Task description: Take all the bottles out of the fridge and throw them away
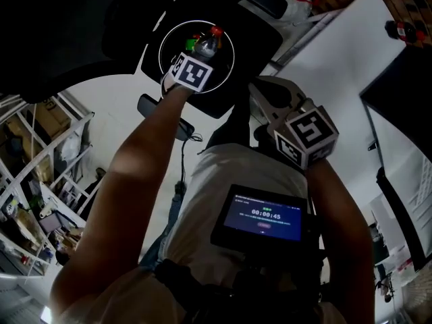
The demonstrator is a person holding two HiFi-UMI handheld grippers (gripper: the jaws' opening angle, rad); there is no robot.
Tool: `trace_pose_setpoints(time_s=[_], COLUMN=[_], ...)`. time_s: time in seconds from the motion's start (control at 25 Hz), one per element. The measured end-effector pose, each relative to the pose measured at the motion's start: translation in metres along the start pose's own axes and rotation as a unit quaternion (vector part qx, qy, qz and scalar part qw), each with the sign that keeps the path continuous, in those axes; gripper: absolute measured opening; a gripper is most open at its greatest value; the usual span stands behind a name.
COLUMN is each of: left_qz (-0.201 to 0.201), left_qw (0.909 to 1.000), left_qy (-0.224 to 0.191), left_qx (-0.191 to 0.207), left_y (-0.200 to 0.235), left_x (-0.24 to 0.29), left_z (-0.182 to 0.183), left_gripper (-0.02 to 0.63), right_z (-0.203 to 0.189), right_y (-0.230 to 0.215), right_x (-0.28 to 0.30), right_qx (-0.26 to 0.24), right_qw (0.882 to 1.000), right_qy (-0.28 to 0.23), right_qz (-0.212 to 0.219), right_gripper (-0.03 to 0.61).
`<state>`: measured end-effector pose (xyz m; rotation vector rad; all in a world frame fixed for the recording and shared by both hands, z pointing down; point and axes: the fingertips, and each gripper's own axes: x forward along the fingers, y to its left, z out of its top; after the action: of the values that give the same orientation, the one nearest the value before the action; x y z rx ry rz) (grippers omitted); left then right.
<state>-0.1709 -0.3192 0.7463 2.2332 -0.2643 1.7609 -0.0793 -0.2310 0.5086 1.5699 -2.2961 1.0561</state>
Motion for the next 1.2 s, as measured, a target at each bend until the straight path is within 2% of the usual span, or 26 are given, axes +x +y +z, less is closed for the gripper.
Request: trace_pose_setpoints(time_s=[0.12,0.2,0.32,0.48,0.6,0.76,0.96,1.2], left_qz=[-0.006,-0.014,-0.028,-0.040,-0.054,-0.085,-0.075,-0.050], left_qw=[0.9988,0.9977,0.9934,0.9876,0.9792,0.9611,0.9575,0.9598], left_qy=[0.014,0.024,0.069,0.127,0.179,0.247,0.255,0.247], left_qx=[-0.047,-0.062,-0.087,-0.082,-0.077,-0.089,-0.111,-0.123], left_y=[-0.001,-0.003,-0.008,-0.006,-0.004,-0.013,-0.002,0.004], left_x=[0.000,0.004,0.011,0.027,0.037,0.044,0.051,0.037], left_z=[-0.004,-0.006,-0.016,-0.026,-0.041,-0.066,-0.059,-0.061], left_gripper=[0.305,0.305,0.305,0.307,0.308,0.313,0.327,0.351], right_z=[-0.001,-0.003,-0.009,-0.007,-0.006,-0.006,-0.003,0.005], right_y=[0.005,0.010,0.018,0.023,0.015,0.006,-0.002,0.001], right_x=[0.033,0.051,0.066,0.069,0.066,0.054,0.045,0.033], right_qx=[-0.015,-0.013,-0.007,0.002,0.015,0.044,0.048,0.044], right_qw=[1.000,0.999,0.999,0.999,0.999,0.999,0.999,0.999], right_qy=[0.017,0.023,0.031,0.030,0.024,0.009,0.001,-0.014], right_qz=[0.021,0.032,0.043,0.044,0.035,0.020,0.007,0.000], right_gripper=[0.002,0.002,0.002,0.002,0.002,0.002,0.002,0.002])
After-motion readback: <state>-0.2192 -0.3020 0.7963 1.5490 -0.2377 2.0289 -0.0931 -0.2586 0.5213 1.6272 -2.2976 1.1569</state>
